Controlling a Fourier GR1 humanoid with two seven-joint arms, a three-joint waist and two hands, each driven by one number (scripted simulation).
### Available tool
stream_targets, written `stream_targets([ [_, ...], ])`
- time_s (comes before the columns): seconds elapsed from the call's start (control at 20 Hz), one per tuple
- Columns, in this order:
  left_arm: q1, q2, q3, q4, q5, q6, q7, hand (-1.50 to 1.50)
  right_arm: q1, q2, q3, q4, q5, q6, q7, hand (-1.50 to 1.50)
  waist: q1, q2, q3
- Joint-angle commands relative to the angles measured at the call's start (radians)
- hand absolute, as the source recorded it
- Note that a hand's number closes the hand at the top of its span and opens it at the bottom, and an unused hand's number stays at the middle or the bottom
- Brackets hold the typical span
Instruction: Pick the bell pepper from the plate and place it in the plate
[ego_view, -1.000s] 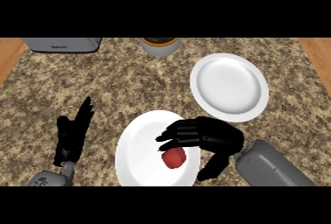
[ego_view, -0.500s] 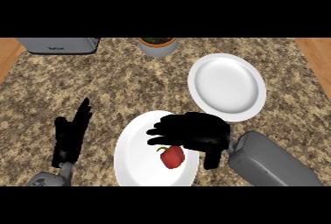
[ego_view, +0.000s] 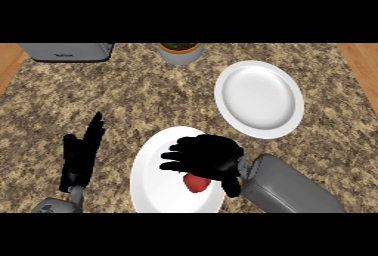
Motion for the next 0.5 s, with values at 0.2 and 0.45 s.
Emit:
stream_targets([
  [0.2,0.004,-0.074,-0.002,-0.012,-0.087,0.022,0.026,0.00,0.040,0.105,-0.029,0.087,0.153,0.022,-0.030,-1.50,-0.001,0.001,0.000],
  [0.45,0.080,-0.025,0.043,-0.143,-0.068,-0.044,0.091,0.00,0.025,0.137,-0.081,0.116,0.209,0.074,-0.081,-1.50,0.004,0.000,0.000],
])
